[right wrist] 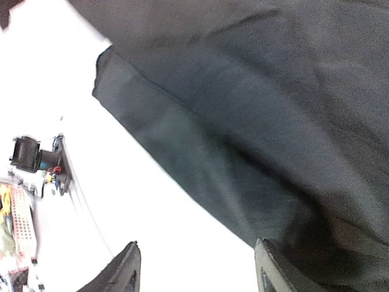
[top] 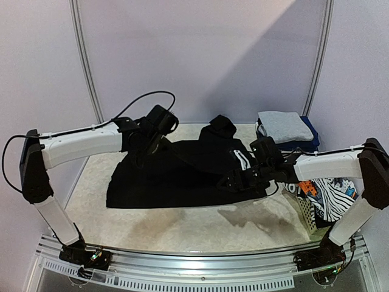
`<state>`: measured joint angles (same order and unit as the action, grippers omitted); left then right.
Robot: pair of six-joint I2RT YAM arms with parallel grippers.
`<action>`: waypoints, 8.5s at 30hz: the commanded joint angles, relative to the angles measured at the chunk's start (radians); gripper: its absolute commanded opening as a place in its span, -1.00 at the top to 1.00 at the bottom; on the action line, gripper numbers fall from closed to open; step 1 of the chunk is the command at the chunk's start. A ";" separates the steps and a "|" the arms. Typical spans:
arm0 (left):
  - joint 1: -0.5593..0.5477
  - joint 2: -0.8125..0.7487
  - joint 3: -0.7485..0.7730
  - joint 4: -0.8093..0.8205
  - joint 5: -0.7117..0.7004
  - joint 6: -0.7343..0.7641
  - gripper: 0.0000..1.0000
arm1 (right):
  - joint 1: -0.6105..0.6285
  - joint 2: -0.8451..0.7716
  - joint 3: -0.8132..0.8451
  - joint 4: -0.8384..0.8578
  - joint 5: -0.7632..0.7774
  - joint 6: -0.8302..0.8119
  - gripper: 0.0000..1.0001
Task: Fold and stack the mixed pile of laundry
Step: Adjust the 1/3-folded shirt at the center of the board, then move the 1/3-folded shirt to the center of the board.
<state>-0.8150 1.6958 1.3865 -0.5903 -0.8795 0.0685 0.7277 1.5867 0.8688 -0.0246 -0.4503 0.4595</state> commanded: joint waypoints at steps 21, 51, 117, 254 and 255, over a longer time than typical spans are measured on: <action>-0.004 0.342 0.751 0.057 0.049 0.272 1.00 | 0.077 0.359 0.205 0.038 0.490 -0.017 0.25; 0.018 0.353 0.712 0.076 0.046 0.219 1.00 | 0.051 0.289 0.246 -0.030 0.172 -0.109 -0.94; 0.099 -0.360 -0.752 0.347 0.766 -0.833 -0.43 | -0.024 0.098 0.175 0.048 0.290 0.007 -0.98; -0.048 -0.369 -0.544 0.007 0.356 -0.593 -0.41 | -0.002 -0.019 0.257 -0.325 0.445 -0.030 -0.43; -0.007 -0.372 -0.545 0.034 0.369 -0.558 -0.45 | -0.022 -0.005 0.299 -0.350 0.445 -0.041 -0.47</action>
<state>-0.9562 1.3582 0.8371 -0.6659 -0.4934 -0.6888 0.7738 1.5692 1.0435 -0.2752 -0.0498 0.5087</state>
